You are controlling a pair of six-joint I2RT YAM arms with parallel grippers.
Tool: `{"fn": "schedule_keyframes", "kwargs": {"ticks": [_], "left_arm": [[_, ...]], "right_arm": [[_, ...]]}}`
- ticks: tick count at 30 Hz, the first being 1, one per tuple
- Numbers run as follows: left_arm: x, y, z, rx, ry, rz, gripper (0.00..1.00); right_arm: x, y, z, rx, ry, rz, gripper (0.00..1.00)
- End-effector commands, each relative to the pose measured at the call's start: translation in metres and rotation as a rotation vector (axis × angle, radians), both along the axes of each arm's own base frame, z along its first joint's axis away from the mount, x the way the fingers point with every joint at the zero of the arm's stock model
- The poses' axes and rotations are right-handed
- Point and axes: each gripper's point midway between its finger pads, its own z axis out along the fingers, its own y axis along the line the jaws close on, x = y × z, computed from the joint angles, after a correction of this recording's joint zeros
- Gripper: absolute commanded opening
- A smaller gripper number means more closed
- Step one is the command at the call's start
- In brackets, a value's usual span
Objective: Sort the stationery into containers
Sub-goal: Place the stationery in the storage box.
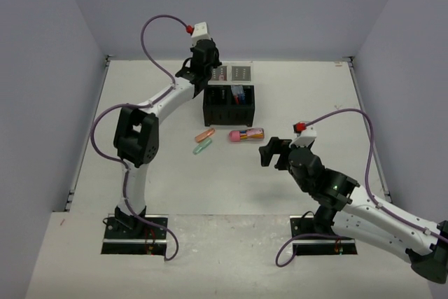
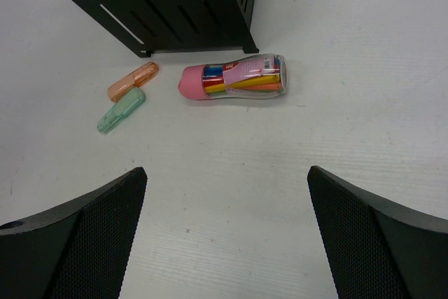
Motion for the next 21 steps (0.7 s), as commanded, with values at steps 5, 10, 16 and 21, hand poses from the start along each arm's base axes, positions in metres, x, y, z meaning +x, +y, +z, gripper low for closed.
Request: {"fn": "schedule_keyframes", "kwargs": {"ticks": [5, 10, 16, 21], "left_arm": [[0.005, -0.010, -0.024, -0.023, -0.005, -0.043, 0.01], [-0.004, -0.008, -0.028, -0.046, -0.013, -0.043, 0.20], [-0.010, -0.010, -0.024, -0.050, -0.017, -0.065, 0.50], [-0.025, -0.008, 0.002, -0.068, -0.054, -0.073, 0.72]], "right_arm": [[0.002, 0.004, 0.005, 0.020, -0.022, 0.011, 0.99], [0.001, 0.008, 0.004, 0.020, -0.015, 0.032, 0.99], [0.001, 0.012, 0.003, 0.018, -0.009, 0.049, 0.99], [0.000, 0.012, 0.004, 0.017, -0.013, 0.053, 0.99]]}}
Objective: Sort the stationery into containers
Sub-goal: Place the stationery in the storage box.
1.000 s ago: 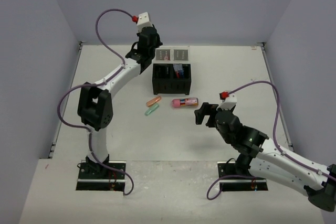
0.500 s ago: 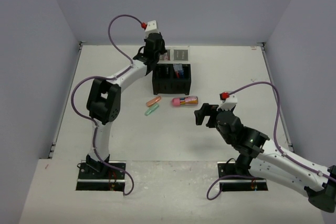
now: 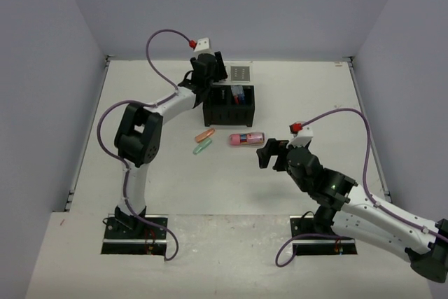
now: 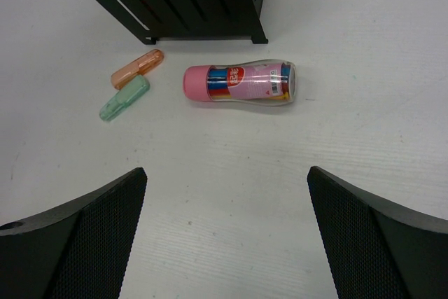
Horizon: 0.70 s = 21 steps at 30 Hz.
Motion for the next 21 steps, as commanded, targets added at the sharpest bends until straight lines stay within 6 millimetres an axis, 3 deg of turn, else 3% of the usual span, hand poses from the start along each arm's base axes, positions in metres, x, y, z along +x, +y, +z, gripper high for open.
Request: {"fn": "schedule_keyframes", "kwargs": {"ticks": [1, 3, 6, 9, 14, 16, 18, 21], "left_arm": [[-0.014, 0.003, 0.075, -0.061, -0.141, -0.002, 0.74], [-0.025, 0.005, 0.110, -0.065, -0.199, -0.004, 0.78], [-0.042, 0.004, 0.138, -0.055, -0.227, -0.021, 0.83], [-0.073, 0.012, 0.168, -0.039, -0.225, -0.039, 0.88], [-0.141, 0.047, 0.102, 0.074, 0.077, -0.045, 0.92], [-0.172, 0.053, 0.068, 0.107, 0.162, -0.116, 0.91], [-0.204, 0.054, 0.020, 0.122, 0.256, -0.202, 0.85], [-0.237, 0.050, -0.019, 0.110, 0.309, -0.307, 0.78]], "right_arm": [[0.003, 0.006, 0.010, 0.029, -0.030, 0.011, 0.99], [0.004, 0.005, 0.009, 0.025, -0.029, 0.009, 0.99], [0.004, 0.006, 0.009, 0.022, -0.030, 0.011, 0.99], [0.004, 0.004, 0.009, 0.016, -0.033, 0.010, 0.99], [0.004, 0.002, 0.011, 0.010, -0.044, 0.012, 0.99], [0.004, 0.002, 0.012, 0.001, -0.051, 0.017, 0.99], [0.003, 0.002, 0.011, -0.007, -0.053, 0.027, 0.99], [0.003, 0.004, 0.010, -0.026, -0.056, 0.047, 0.99]]}}
